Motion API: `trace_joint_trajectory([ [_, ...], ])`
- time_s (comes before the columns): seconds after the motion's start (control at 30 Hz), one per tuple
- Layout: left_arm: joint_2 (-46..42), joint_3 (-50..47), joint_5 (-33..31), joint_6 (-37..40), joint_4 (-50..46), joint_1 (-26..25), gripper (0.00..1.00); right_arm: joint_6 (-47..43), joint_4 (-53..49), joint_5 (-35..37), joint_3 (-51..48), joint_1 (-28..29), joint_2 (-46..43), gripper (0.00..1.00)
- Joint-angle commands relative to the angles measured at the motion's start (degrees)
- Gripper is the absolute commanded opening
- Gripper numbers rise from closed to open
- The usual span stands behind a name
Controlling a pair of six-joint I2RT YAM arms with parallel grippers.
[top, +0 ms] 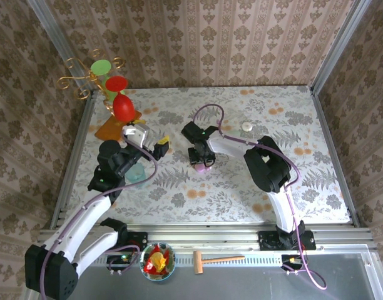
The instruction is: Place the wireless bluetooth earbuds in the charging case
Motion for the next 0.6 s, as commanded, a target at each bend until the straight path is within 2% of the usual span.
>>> trace_joint_trajectory([
  [0.0,1.2,-1.3,0.4,0.6,3.4,-0.8,1.00,1.4,-0.5,1.1,-1.1,-0.1,-3.4,0.35],
  [0.3,10.5,-5.2,-3.0,8.8,15.8,-10.4,1.00,4.6,4.9,0.0,-6.8,-4.0,-13.8,0.36],
  [0.57,24.4,-5.9,-6.0,19.2,29.8,-18.8,0.99,9.7,11.6,-6.6,-13.6,-9.0,-26.3,0.36],
])
